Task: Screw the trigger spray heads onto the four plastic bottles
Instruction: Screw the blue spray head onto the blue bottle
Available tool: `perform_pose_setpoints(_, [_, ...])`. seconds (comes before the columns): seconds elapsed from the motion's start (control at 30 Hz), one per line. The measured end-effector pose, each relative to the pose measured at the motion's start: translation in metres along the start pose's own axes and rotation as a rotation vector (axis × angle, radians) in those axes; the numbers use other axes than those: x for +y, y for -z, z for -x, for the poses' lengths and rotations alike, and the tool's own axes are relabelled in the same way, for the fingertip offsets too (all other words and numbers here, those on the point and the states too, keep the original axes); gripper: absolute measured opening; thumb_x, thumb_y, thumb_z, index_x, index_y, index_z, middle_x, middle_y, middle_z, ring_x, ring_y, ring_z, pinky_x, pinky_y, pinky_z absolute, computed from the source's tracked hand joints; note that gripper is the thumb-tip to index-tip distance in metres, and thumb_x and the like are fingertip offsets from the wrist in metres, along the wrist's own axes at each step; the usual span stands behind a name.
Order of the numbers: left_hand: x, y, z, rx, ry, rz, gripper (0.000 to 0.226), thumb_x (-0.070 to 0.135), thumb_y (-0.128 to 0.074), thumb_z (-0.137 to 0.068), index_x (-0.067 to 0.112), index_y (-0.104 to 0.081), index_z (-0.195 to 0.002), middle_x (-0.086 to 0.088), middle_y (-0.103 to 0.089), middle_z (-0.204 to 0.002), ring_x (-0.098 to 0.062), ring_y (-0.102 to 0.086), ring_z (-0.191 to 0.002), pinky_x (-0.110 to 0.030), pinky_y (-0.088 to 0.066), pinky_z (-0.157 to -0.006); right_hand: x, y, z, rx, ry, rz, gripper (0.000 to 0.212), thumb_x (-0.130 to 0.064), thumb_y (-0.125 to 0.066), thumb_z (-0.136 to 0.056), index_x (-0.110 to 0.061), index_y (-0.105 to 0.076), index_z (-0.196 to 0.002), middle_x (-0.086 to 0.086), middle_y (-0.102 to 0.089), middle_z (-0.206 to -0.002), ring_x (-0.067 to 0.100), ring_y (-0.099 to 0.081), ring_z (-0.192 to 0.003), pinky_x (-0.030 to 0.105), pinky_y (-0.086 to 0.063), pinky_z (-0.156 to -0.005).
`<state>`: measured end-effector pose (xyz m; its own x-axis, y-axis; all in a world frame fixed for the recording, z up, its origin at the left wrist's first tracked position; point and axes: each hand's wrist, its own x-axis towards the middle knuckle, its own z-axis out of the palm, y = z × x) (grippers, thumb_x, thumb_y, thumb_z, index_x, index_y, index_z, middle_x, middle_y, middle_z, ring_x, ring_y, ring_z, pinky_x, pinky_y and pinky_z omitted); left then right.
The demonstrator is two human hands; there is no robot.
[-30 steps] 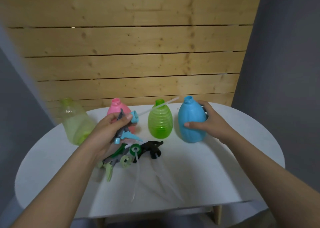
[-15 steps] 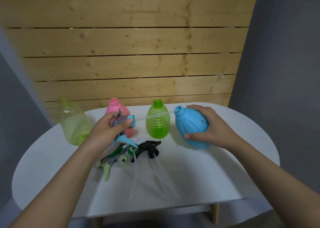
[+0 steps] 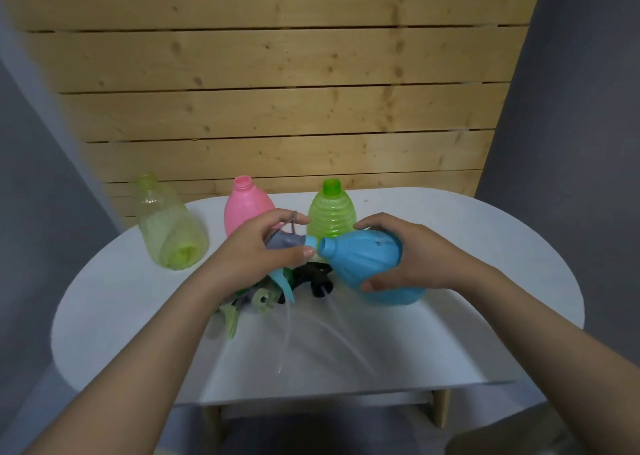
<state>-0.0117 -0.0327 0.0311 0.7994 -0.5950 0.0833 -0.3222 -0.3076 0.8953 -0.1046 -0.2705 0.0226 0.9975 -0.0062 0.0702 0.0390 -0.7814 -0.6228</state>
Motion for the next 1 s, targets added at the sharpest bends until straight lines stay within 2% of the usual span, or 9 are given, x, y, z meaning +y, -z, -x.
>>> perform_pose_setpoints(0.1, [0.002, -0.009, 0.001, -0.071, -0.024, -0.025, 0.031, 0.033, -0.075, -0.074, 0.038, -0.063, -0.102, 0.006, -0.062, -0.091, -0.004, -0.062, -0.08, -0.012, -0.049, -0.067, -0.009, 0.0, -0.001, -0.074, -0.01, -0.057, 0.068, -0.056, -0.078, -0.048, -0.046, -0.053, -0.111, -0.019, -0.062, -0.109, 0.0, -0.058, -0.096, 0.02, -0.049, -0.075])
perform_pose_setpoints(0.23, [0.002, -0.012, 0.002, -0.119, -0.027, -0.047, 0.025, 0.03, -0.075, -0.074, 0.029, -0.061, -0.095, -0.006, -0.063, -0.095, -0.004, -0.059, -0.076, -0.022, -0.051, -0.071, -0.014, 0.003, -0.004, -0.182, -0.018, -0.139, 0.055, -0.048, -0.079, -0.057, -0.042, -0.062, -0.109, -0.018, -0.068, -0.105, 0.0, -0.063, -0.093, 0.023, -0.052, -0.08])
perform_pose_setpoints(0.3, [0.001, -0.011, 0.003, -0.163, -0.005, -0.028, 0.025, 0.026, -0.078, -0.072, 0.027, -0.063, -0.092, -0.004, -0.067, -0.091, -0.005, -0.062, -0.076, -0.029, -0.053, -0.072, -0.014, 0.005, -0.005, -0.265, -0.04, -0.192, 0.049, -0.046, -0.077, -0.06, -0.039, -0.066, -0.107, -0.014, -0.071, -0.104, 0.003, -0.065, -0.092, 0.028, -0.054, -0.083])
perform_pose_setpoints(0.43, [-0.002, -0.008, 0.003, -0.205, 0.094, 0.088, 0.021, 0.016, -0.077, -0.073, 0.027, -0.067, -0.087, 0.0, -0.071, -0.079, -0.01, -0.068, -0.069, -0.023, -0.055, -0.063, -0.014, 0.005, -0.007, -0.399, -0.11, -0.311, 0.056, -0.054, -0.07, -0.06, -0.034, -0.066, -0.112, -0.005, -0.071, -0.11, 0.013, -0.068, -0.098, 0.033, -0.055, -0.087])
perform_pose_setpoints(0.57, [-0.006, -0.006, 0.001, -0.086, 0.201, 0.246, 0.018, 0.008, -0.075, -0.075, 0.017, -0.067, -0.089, -0.003, -0.072, -0.069, -0.014, -0.068, -0.059, -0.022, -0.054, -0.055, -0.009, 0.007, -0.008, -0.242, -0.116, -0.411, 0.06, -0.054, -0.067, -0.066, -0.04, -0.056, -0.123, -0.01, -0.064, -0.12, 0.006, -0.063, -0.105, 0.025, -0.051, -0.09])
perform_pose_setpoints(0.77, [-0.011, 0.007, -0.001, 0.108, 0.249, 0.526, 0.013, 0.005, -0.067, -0.08, 0.011, -0.063, -0.092, -0.006, -0.071, -0.063, -0.013, -0.066, -0.054, -0.022, -0.054, -0.052, 0.005, 0.01, -0.004, -0.15, -0.094, -0.853, 0.061, -0.014, -0.071, -0.069, -0.036, -0.049, -0.121, -0.001, -0.056, -0.117, 0.012, -0.069, -0.093, 0.029, -0.056, -0.072])
perform_pose_setpoints(0.87, [-0.011, 0.01, 0.003, 0.035, 0.186, 0.497, 0.036, 0.014, -0.077, -0.065, 0.012, -0.059, -0.095, -0.005, -0.07, -0.063, -0.014, -0.065, -0.053, -0.022, -0.052, -0.05, 0.001, 0.011, -0.005, -0.122, -0.115, -0.779, 0.041, -0.04, -0.064, -0.077, -0.031, -0.056, -0.117, 0.004, -0.069, -0.102, 0.02, -0.072, -0.081, 0.034, -0.058, -0.063])
perform_pose_setpoints(0.93, [-0.009, 0.009, 0.006, -0.013, 0.148, 0.46, 0.047, 0.019, -0.08, -0.055, 0.012, -0.059, -0.097, -0.001, -0.071, -0.065, -0.013, -0.066, -0.056, -0.02, -0.052, -0.052, 0.0, 0.011, -0.005, -0.123, -0.154, -0.666, 0.049, -0.066, -0.044, -0.08, -0.033, -0.063, -0.111, 0.012, -0.073, -0.09, 0.026, -0.071, -0.071, 0.032, -0.055, -0.054])
perform_pose_setpoints(1.0, [-0.008, 0.007, 0.007, -0.025, 0.142, 0.422, 0.049, 0.02, -0.08, -0.054, 0.011, -0.059, -0.097, 0.001, -0.073, -0.067, -0.013, -0.068, -0.057, -0.019, -0.052, -0.052, 0.001, 0.01, -0.004, -0.14, -0.198, -0.606, 0.062, -0.079, -0.032, -0.078, -0.036, -0.066, -0.108, 0.015, -0.075, -0.089, 0.028, -0.072, -0.073, 0.031, -0.056, -0.057])
